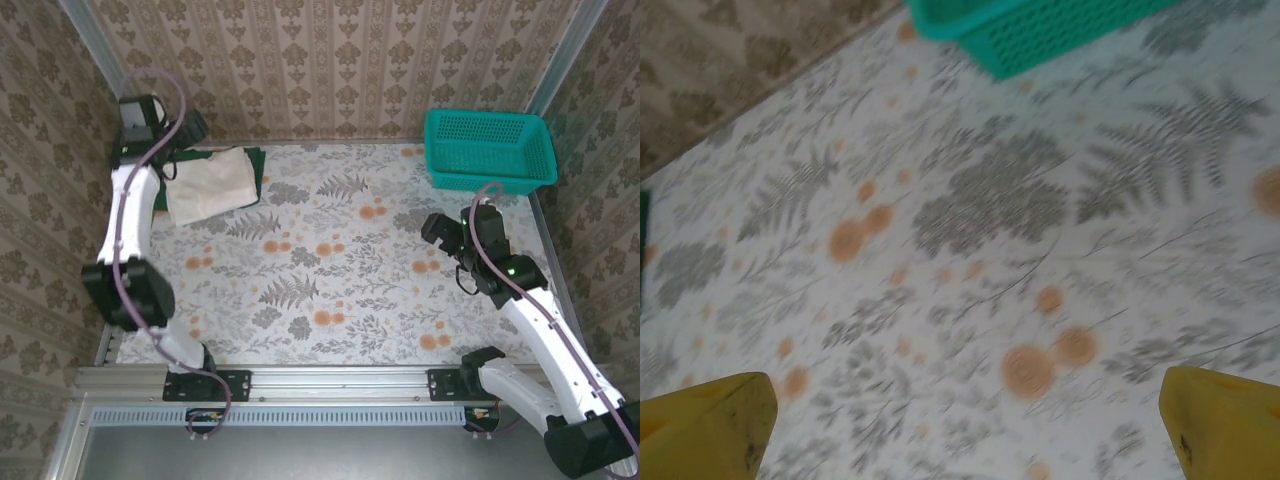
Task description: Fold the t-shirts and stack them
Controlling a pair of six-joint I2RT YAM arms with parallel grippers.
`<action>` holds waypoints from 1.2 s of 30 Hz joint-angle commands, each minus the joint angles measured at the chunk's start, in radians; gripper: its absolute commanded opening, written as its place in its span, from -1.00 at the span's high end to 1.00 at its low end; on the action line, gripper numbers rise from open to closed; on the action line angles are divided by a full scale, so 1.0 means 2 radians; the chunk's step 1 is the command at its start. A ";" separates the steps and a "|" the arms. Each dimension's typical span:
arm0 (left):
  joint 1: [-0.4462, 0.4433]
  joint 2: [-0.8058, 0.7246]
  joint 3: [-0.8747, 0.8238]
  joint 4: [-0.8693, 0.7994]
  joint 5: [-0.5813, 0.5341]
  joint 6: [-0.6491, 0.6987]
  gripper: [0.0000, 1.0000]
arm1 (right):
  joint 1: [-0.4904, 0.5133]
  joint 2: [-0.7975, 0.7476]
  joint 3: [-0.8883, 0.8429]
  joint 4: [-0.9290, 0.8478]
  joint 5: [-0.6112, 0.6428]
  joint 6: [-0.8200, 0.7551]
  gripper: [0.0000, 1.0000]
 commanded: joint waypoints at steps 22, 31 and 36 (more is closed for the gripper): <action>0.012 -0.355 -0.638 0.264 -0.110 0.085 -1.00 | -0.020 -0.002 -0.252 0.350 0.106 -0.249 -0.99; -0.002 -0.080 -0.533 0.447 -0.052 0.133 -1.00 | -0.046 0.186 -0.218 0.497 0.056 -0.279 -0.99; -0.008 -0.016 -0.466 0.413 -0.051 0.167 -1.00 | -0.064 0.247 -0.207 0.594 0.032 -0.293 -0.99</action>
